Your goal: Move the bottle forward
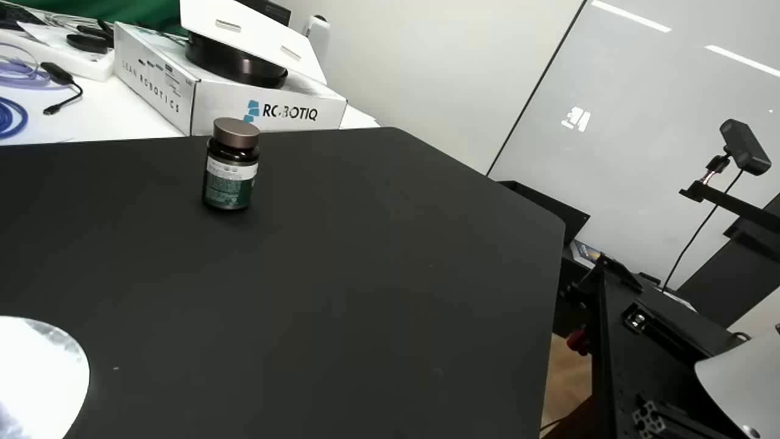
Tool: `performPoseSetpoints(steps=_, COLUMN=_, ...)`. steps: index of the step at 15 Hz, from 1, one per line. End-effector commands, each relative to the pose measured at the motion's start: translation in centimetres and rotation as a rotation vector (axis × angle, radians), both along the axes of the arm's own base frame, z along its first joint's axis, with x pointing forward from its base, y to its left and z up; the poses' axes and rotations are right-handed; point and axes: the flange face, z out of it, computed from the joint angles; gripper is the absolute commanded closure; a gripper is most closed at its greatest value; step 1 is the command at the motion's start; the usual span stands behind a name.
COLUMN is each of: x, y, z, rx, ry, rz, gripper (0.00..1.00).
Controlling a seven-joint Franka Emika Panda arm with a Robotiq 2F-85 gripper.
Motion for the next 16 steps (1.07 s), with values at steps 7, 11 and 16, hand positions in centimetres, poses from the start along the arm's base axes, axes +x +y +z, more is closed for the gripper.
performPoseSetpoints(steps=7, x=0.0, y=0.0, z=0.1, rx=0.0, ry=0.0, rz=0.0, gripper=0.0)
performPoseSetpoints(steps=11, x=1.1, y=0.0, z=-0.1, rx=0.003, ry=0.007, rz=0.017, gripper=0.0)
performPoseSetpoints(steps=16, x=9.4, y=-0.1, z=-3.1, rx=0.037, ry=0.05, rz=0.173, gripper=0.0)
